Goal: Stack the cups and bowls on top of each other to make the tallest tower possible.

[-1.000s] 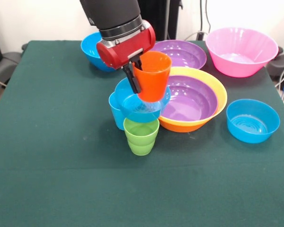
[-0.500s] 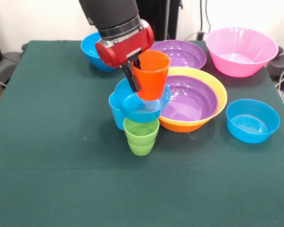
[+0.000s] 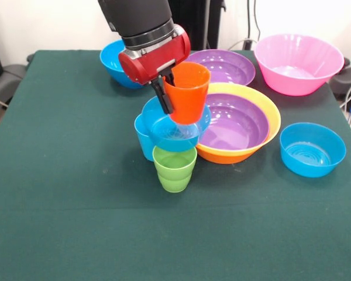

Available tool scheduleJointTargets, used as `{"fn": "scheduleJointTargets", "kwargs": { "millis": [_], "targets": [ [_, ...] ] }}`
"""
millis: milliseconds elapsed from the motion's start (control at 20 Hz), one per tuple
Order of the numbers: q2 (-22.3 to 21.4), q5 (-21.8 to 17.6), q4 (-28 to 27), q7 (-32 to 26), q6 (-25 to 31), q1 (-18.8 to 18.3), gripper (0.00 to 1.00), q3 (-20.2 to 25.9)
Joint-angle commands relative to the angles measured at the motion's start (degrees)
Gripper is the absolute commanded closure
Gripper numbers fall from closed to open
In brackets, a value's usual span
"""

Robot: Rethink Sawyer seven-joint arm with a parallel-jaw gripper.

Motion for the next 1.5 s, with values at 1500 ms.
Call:
{"fn": "scheduleJointTargets", "kwargs": {
  "millis": [1500],
  "targets": [
    [3.4,-9.1,-1.3,5.9,0.4,1.2,1.0,-1.4]
  ]
}}
